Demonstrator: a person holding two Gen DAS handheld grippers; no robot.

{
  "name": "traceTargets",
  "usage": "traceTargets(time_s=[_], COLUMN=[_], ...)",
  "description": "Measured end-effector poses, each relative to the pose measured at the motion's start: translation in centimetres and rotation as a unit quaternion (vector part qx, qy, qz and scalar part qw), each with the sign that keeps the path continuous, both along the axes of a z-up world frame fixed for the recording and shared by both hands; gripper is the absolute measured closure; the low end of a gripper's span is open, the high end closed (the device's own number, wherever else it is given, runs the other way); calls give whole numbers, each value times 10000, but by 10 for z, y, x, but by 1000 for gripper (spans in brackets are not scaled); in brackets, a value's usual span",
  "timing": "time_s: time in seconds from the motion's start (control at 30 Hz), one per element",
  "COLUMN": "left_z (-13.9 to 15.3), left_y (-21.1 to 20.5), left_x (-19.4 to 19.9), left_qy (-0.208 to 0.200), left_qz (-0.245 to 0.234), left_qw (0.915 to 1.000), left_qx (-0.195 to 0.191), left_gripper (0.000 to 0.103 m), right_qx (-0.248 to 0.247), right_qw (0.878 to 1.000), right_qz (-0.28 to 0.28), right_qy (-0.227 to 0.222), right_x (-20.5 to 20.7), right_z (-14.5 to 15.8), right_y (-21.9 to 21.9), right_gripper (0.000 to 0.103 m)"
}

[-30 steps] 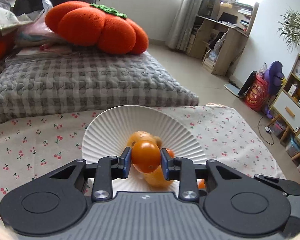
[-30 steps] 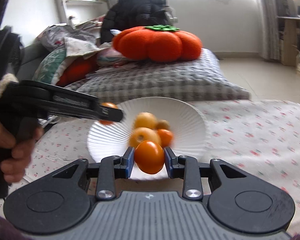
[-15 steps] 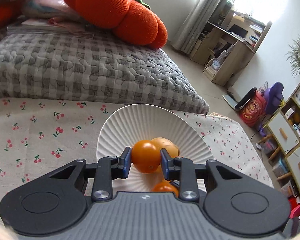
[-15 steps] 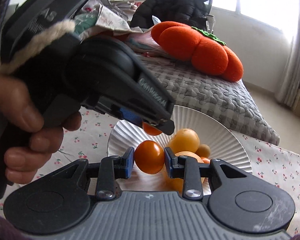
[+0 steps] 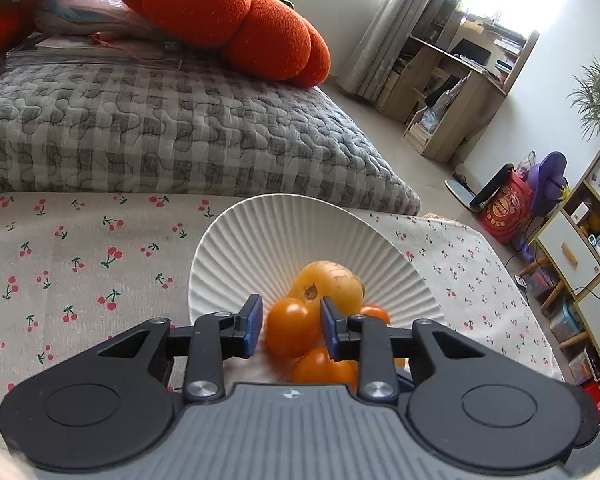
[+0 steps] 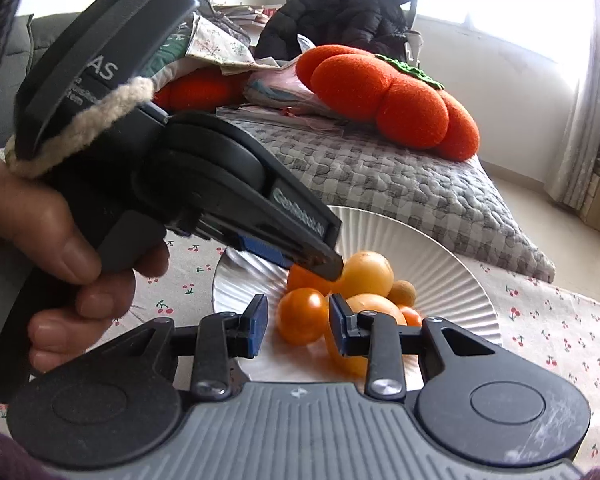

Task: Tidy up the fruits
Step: 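Lower both fruits into the white bowl and open both tools, then move both tools toward the kiwis and limes on the tablecloth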

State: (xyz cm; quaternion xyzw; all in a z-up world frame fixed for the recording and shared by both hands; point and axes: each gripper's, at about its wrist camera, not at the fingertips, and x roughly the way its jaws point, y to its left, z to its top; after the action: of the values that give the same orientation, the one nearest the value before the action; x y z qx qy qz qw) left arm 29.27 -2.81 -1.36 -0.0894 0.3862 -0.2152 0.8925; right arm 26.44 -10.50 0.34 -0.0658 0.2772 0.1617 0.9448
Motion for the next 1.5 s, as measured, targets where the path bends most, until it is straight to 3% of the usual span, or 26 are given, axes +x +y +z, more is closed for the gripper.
traceTargets(time_s=[0.37,0.5,0.77,1.17,1.5], left_z=[14,25,28,26,24], left_y=[6,12,13,15,10], left_x=[-23,-44,-104,-184,-211], left_qy=[-156,-270,-430,-704,-754], left_qz=[187,350,514,630,632], left_qw=[9997,9990,9973,9936,9931], left_qx=[70,19,295,619,645], left_gripper=[84,81,77,76,76], right_qx=[538,909,1293,1370,1547], right_qw=[9981,9942,9892,9873,9832], right_qz=[-289,-502,-601,-676,-885], right_qy=[110,266,330,432,396], right_x=[-19,-37,-78,-122,-144], right_z=[13,18,22,27,34], right_y=[-34,-54,-58,-51,-63], right_gripper=[72,70,69,68,66])
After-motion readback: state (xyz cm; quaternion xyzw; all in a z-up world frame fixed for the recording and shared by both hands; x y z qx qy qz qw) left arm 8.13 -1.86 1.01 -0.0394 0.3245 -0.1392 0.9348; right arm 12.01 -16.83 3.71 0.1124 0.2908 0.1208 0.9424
